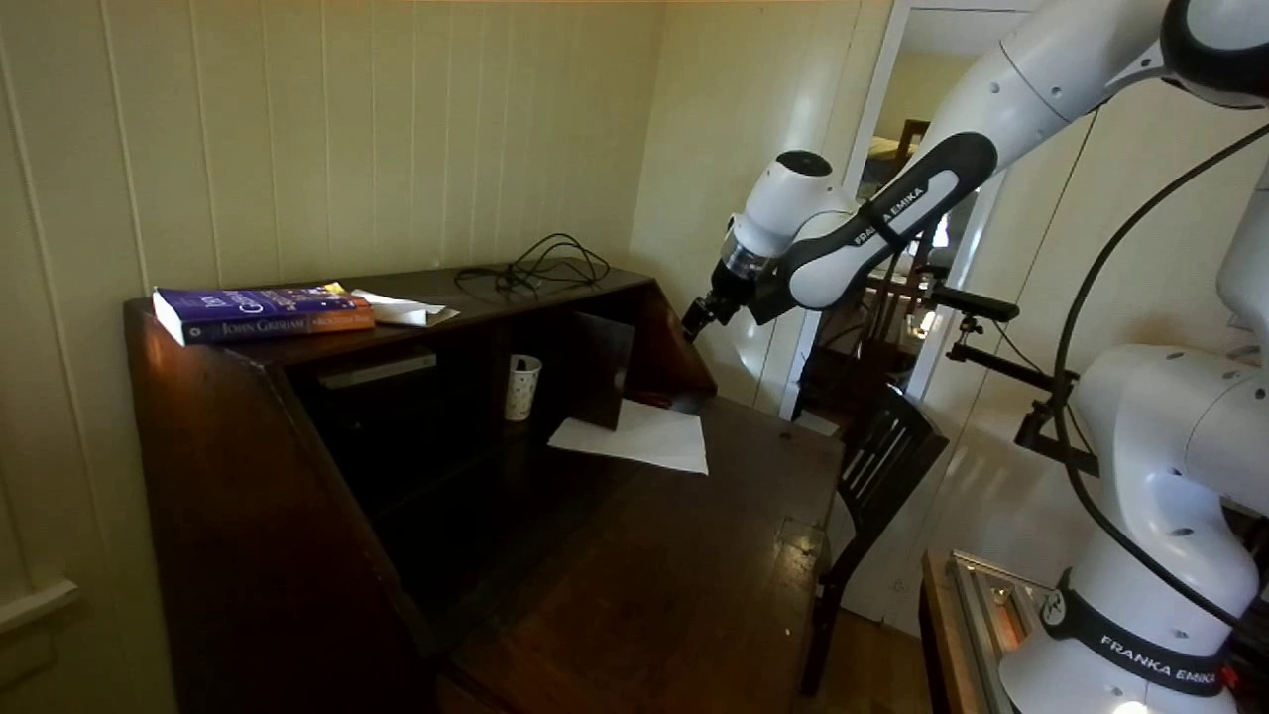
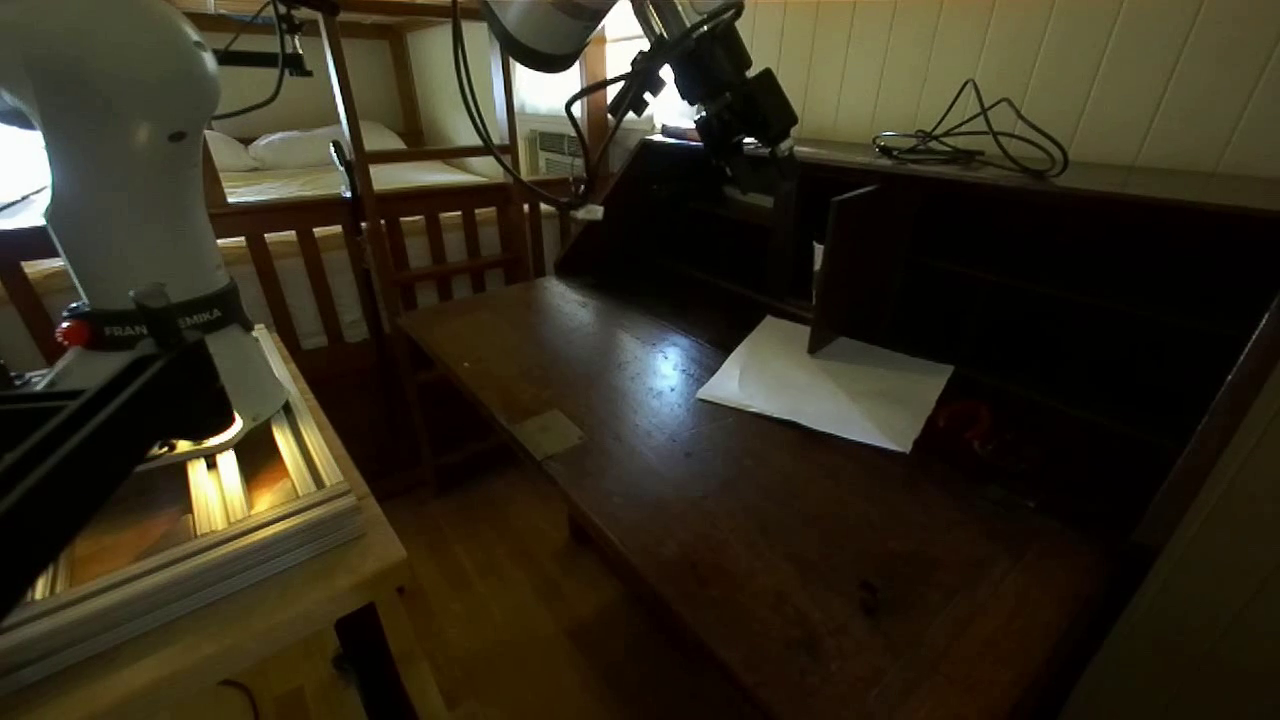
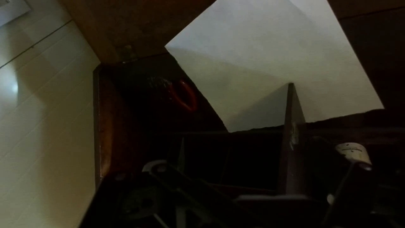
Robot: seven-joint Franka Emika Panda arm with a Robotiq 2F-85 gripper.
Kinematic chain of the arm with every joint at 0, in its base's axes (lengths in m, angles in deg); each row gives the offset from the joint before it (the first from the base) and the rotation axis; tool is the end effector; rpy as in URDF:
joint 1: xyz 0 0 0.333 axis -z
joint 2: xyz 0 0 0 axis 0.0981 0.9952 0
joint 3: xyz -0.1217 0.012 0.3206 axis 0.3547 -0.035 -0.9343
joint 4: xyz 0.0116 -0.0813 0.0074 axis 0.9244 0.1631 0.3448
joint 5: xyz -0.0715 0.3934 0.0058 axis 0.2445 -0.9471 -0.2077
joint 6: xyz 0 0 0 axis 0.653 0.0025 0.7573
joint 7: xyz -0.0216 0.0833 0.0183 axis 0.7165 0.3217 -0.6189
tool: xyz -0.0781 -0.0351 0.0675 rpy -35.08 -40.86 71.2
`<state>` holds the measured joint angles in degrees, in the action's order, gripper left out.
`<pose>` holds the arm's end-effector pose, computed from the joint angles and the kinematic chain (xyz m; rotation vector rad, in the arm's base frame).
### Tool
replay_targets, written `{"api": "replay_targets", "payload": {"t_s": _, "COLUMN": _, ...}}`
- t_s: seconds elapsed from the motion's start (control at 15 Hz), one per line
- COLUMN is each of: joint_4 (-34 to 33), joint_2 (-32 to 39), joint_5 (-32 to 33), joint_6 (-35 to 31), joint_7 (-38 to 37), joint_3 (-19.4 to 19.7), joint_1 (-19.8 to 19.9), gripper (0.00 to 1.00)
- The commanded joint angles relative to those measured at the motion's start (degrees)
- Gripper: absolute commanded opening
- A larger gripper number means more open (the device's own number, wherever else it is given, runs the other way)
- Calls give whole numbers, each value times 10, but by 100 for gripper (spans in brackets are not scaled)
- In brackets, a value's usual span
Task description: Put the cup in the open cabinet, then close the cabinet door
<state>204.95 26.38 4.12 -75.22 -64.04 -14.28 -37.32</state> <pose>0.5002 -0.2381 0.3863 2.6371 -0.4638 0.6166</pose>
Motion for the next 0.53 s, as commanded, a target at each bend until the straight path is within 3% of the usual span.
{"api": "replay_targets", "payload": {"t_s": 0.0, "joint_4": 24, "joint_2": -7, "joint_5": -108, "joint_6": -64, "joint_7": 32, "joint_3": -41, "joint_1": 21, "gripper": 100}}
{"api": "replay_targets", "payload": {"t_s": 0.2, "joint_4": 43, "joint_2": -28, "joint_5": -184, "joint_6": -156, "joint_7": 98, "joint_3": -90, "joint_1": 46, "gripper": 100}}
{"api": "replay_targets", "payload": {"t_s": 0.47, "joint_4": 58, "joint_2": -60, "joint_5": -253, "joint_6": -169, "joint_7": 153, "joint_3": -174, "joint_1": 97, "gripper": 100}}
